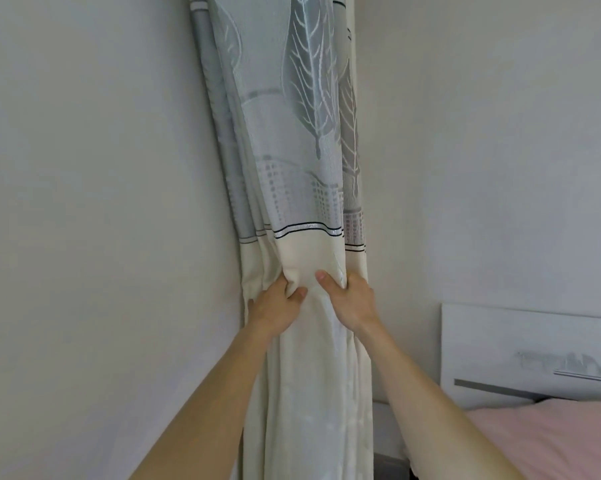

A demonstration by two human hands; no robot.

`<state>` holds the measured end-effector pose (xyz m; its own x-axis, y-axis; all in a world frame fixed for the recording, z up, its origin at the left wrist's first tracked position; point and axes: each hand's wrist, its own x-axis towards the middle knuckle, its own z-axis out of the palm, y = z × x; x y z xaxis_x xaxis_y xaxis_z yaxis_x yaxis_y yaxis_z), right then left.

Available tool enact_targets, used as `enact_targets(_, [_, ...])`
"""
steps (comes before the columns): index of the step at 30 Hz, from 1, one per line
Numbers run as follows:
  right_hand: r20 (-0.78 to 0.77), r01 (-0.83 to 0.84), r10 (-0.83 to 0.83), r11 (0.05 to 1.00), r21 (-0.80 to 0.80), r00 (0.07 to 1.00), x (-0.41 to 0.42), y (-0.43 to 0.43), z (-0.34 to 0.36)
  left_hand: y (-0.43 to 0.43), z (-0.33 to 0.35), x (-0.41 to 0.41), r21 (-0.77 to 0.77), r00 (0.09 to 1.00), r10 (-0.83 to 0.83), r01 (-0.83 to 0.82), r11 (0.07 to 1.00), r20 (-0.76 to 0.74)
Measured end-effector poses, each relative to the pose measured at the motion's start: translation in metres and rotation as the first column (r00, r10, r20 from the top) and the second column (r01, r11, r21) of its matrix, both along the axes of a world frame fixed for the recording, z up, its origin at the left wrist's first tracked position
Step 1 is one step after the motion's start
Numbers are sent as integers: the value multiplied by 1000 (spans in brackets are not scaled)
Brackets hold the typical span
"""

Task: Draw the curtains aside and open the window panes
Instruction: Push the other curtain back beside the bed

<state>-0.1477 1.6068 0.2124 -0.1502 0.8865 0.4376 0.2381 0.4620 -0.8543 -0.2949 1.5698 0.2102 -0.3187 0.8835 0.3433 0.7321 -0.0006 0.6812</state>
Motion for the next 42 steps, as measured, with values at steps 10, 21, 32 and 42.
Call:
enact_targets(10, [-9, -100, 99, 992, -81, 995, 3, 45, -31, 29, -21, -1, -14, 996, 49, -48, 999, 70])
enact_targets(21, [157, -104, 108, 994, -34, 982, -7, -56, -41, -96, -28, -29, -143, 998, 63, -62, 988, 1])
enact_targets(32, [224, 120, -122, 992, 22, 967, -23, -274, -66, -301, -49, -39, -156, 962, 201, -231, 960, -184])
enact_targets(42, [435, 147, -283, 936, 321, 855, -17, -458, -89, -487, -51, -28, -137, 916, 163, -227, 964, -366])
